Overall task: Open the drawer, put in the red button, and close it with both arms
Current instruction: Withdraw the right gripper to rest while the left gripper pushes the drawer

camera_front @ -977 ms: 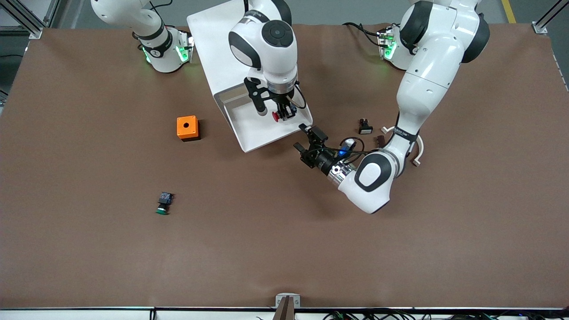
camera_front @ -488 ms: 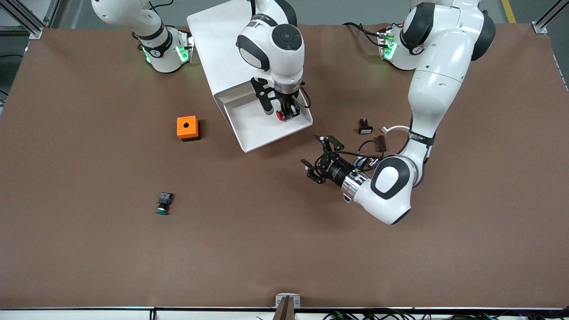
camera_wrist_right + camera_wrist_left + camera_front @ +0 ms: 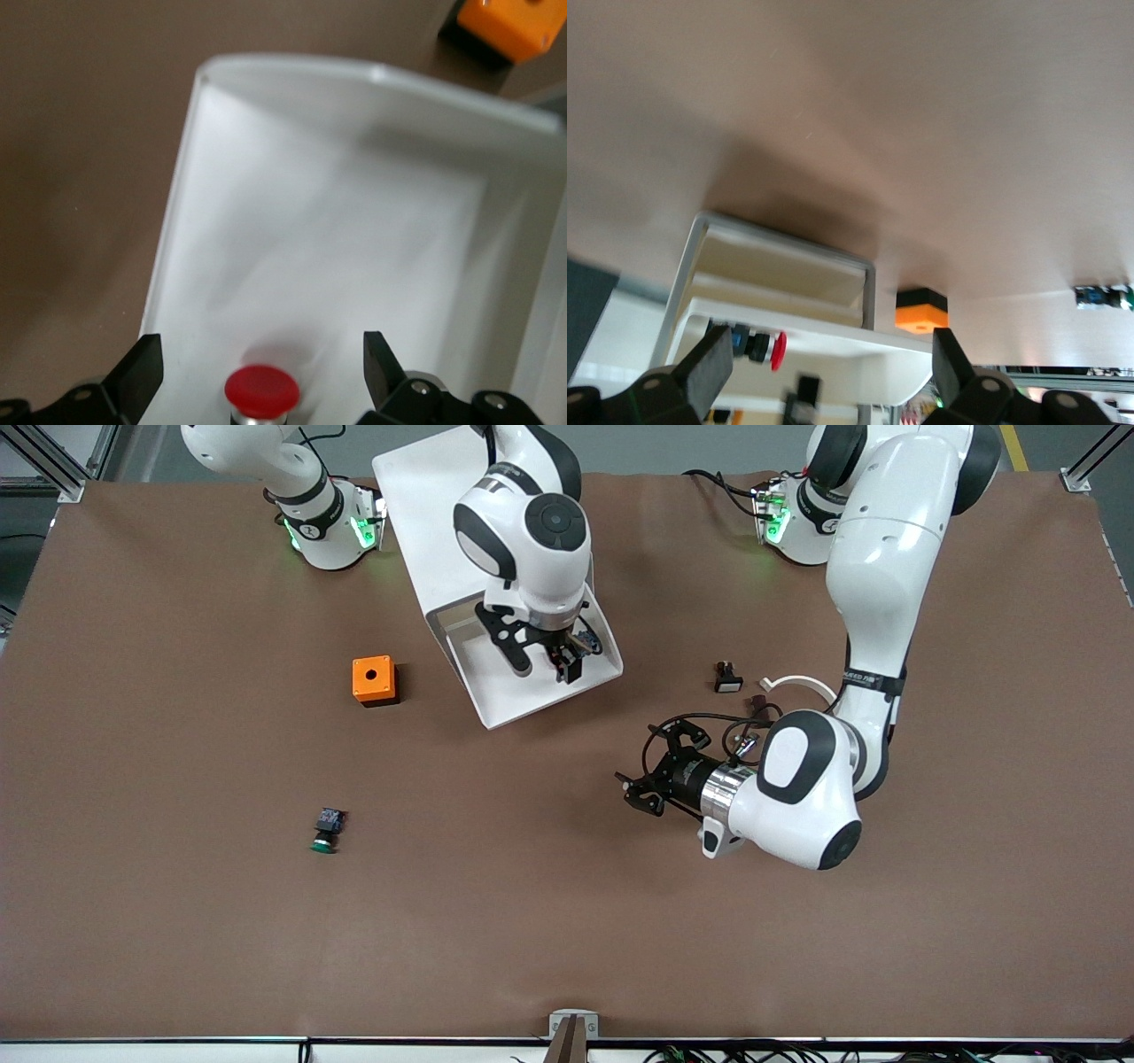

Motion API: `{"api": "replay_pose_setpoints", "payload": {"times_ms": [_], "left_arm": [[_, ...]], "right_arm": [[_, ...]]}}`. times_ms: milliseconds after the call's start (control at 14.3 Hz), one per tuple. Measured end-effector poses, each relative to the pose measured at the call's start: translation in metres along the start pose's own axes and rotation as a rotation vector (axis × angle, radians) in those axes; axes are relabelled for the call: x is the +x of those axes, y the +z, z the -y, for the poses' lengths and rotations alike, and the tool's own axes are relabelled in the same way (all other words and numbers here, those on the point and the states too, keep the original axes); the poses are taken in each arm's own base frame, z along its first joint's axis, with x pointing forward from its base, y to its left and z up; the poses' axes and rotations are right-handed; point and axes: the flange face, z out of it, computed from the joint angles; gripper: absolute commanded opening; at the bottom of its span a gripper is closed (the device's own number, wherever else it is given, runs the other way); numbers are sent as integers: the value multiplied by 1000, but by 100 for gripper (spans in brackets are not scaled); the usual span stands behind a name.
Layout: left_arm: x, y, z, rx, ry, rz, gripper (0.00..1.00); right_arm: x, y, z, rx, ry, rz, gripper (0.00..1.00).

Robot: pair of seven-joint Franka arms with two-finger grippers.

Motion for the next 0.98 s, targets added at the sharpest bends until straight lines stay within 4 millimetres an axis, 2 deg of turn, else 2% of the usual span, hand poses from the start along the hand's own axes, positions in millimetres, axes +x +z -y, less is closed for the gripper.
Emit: {"api": "replay_pose_setpoints", "payload": {"times_ms": [209,419,698,837,977], "left_arm": [[-29,-23,-7,-52,121,-154,99],[-56,-29,-13,-58,216,-312,99],[-88,-13,-20,-18,313,-489,99],[-96,1,-22,26,352,-567,99],[-109,20,-25,68,400,-640,99]], "right_arm": [[72,-33,-5,-37,-154,16,100],[164,-74,-33,-49,-317,49,100],[292,-124,-100,-24,-523,95,100],[350,-140,-143,-8,-632,120,100],[400,-151,-183,12,-703,136,100]]}}
